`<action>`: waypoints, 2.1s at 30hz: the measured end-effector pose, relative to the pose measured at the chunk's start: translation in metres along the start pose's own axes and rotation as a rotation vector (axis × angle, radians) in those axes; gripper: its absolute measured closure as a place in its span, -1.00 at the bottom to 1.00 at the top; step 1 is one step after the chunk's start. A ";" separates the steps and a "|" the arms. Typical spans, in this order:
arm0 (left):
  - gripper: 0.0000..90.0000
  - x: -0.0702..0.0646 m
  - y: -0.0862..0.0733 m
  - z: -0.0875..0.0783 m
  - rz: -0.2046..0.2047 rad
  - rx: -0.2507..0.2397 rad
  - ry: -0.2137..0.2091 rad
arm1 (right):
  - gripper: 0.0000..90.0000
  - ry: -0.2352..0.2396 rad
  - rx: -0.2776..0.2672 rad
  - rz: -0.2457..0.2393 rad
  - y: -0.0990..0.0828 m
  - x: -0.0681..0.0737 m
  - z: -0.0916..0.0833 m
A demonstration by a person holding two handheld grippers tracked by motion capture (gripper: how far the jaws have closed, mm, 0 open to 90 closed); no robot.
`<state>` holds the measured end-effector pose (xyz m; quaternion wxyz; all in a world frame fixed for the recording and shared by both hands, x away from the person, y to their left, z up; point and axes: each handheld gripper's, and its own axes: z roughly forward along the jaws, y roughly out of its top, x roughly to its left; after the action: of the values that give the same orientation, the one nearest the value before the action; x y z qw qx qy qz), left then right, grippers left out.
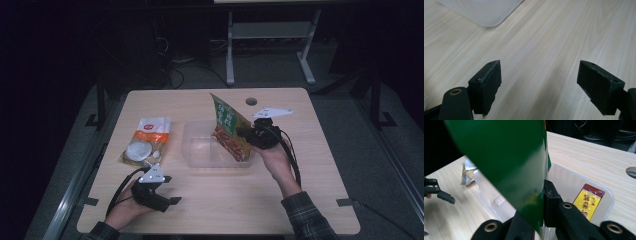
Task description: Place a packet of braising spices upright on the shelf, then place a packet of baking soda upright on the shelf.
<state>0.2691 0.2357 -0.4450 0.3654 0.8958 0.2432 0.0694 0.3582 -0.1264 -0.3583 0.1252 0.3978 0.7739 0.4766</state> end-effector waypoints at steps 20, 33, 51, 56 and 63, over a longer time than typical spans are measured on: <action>-0.58 -0.003 0.001 0.003 0.036 0.018 -0.010 | -0.22 -0.034 -0.015 -0.082 0.001 0.008 -0.002; -0.58 -0.003 0.000 0.002 0.019 0.012 -0.015 | -0.30 -0.020 -0.016 -0.129 -0.007 0.010 -0.025; -0.58 0.002 -0.001 -0.002 -0.019 -0.008 0.004 | -0.37 0.010 0.110 -0.154 -0.070 0.009 -0.045; -0.51 0.006 0.000 -0.008 -0.062 -0.015 0.033 | -0.39 0.021 0.153 -0.178 -0.089 0.015 -0.041; -0.05 0.022 0.006 -0.026 -0.117 -0.052 0.150 | -0.44 0.033 0.202 -0.180 -0.110 0.024 -0.036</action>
<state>0.2828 0.2587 -0.4235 0.3728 0.8625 0.3199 0.1212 0.2670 -0.1566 -0.4277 0.1141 0.3296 0.8525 0.3893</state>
